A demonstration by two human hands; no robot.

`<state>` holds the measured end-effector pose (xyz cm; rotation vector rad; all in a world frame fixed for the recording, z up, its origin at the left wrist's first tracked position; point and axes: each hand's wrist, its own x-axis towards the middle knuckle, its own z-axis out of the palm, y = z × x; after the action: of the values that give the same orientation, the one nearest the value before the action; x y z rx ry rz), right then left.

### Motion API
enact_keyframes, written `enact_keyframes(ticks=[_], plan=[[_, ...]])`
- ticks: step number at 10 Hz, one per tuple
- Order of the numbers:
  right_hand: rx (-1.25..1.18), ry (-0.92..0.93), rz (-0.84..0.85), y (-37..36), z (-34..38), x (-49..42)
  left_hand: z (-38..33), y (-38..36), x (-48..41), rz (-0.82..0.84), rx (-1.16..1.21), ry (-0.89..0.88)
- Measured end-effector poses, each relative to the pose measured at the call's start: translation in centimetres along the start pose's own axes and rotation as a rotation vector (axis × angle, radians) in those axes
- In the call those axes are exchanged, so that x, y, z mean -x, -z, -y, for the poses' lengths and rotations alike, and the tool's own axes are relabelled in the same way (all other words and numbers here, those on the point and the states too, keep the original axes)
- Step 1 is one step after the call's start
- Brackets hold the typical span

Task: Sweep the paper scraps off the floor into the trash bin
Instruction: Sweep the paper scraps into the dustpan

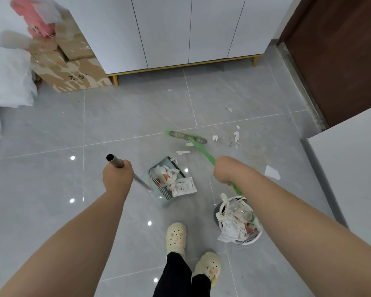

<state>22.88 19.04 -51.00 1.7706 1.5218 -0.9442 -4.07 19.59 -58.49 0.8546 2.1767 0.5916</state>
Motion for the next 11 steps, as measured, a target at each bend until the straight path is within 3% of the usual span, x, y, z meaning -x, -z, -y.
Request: enact_keyframes(ticks=[2, 5, 7, 11], plan=[[0.020, -0.015, 0.019, 0.2, 3.6, -4.4, 0.6, 0.0, -2.0, 0.001, 0.032, 0.028], [-0.218, 0.109, 0.163, -4.2, 4.6, -0.9, -0.9, 1.4, -3.6, 0.162, -0.047, -0.020], [-0.306, 0.077, 0.261, -4.3, 4.0, -0.1, -0.6, 1.8, -2.6, 0.189, -0.015, -0.004], [-0.467, -0.005, 0.043, -9.5, 0.4, 3.2, 5.3, 5.1, 1.0, 0.190, 0.030, 0.024]])
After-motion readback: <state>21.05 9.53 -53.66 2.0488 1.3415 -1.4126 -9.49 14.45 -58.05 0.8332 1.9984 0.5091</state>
